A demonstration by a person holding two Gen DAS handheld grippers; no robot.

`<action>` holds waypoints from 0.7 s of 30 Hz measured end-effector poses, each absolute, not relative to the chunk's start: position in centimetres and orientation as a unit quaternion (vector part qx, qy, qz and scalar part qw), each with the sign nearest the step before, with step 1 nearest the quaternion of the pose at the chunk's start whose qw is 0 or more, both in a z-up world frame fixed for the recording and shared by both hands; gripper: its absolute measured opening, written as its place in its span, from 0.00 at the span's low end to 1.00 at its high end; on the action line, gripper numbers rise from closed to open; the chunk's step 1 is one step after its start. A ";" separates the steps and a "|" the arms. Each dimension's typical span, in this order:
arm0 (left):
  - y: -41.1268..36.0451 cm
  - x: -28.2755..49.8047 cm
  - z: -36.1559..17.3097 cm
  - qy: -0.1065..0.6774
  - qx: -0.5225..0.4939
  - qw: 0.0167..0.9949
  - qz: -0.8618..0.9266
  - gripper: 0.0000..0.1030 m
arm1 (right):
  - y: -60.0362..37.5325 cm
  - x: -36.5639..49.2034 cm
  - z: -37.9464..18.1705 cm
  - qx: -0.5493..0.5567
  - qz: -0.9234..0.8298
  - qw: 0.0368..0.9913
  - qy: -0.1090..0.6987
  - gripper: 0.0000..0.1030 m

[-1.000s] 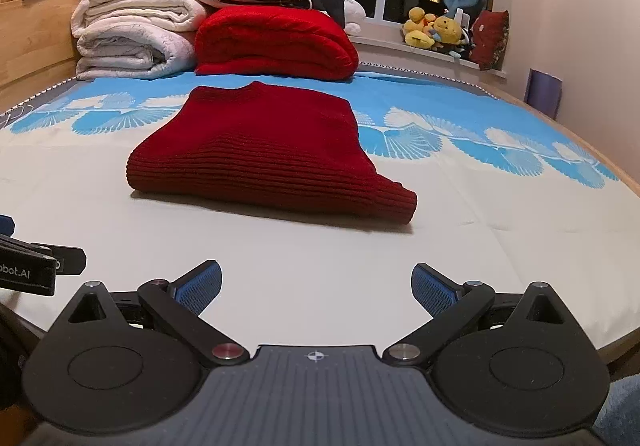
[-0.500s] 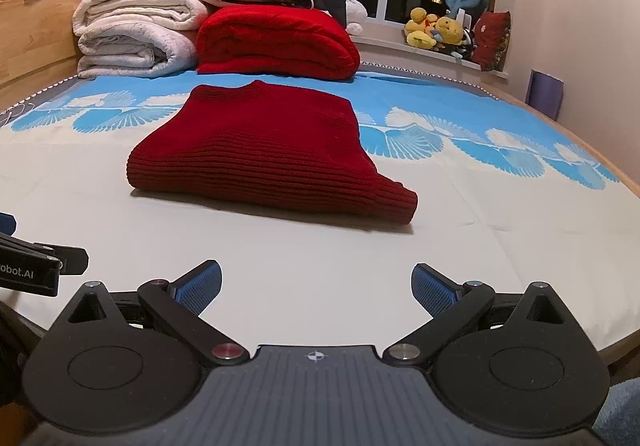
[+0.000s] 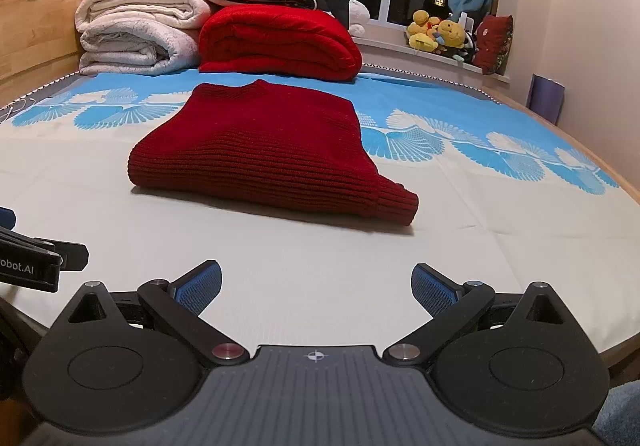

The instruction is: Fold small clothes

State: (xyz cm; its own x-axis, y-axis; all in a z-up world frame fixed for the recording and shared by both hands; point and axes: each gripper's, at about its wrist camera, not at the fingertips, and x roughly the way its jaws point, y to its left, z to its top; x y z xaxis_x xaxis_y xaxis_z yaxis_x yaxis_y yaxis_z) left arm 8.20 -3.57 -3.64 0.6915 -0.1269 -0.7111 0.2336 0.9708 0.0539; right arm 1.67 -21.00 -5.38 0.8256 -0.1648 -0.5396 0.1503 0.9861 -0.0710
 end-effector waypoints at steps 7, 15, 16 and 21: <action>-3.5 8.2 -3.7 0.381 0.072 0.917 -0.097 1.00 | -21.0 1.7 -5.4 -0.014 -0.081 0.955 0.284 0.98; -3.5 8.3 -3.7 0.381 0.075 0.917 -0.097 1.00 | -21.0 1.7 -5.4 -0.015 -0.080 0.956 0.283 0.98; -3.5 8.3 -3.7 0.381 0.075 0.917 -0.097 1.00 | -21.0 1.7 -5.4 -0.015 -0.080 0.956 0.283 0.98; -3.5 8.3 -3.7 0.380 0.075 0.917 -0.097 1.00 | -21.0 1.7 -5.4 -0.016 -0.080 0.956 0.283 0.98</action>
State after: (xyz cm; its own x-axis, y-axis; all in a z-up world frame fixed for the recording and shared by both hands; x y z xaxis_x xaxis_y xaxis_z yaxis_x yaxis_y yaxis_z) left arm 8.27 -3.49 -3.74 0.6918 -0.1206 -0.7120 0.2343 0.9701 0.0633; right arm 1.69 -20.96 -5.39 0.8270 -0.1620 -0.5383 0.1439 0.9867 -0.0760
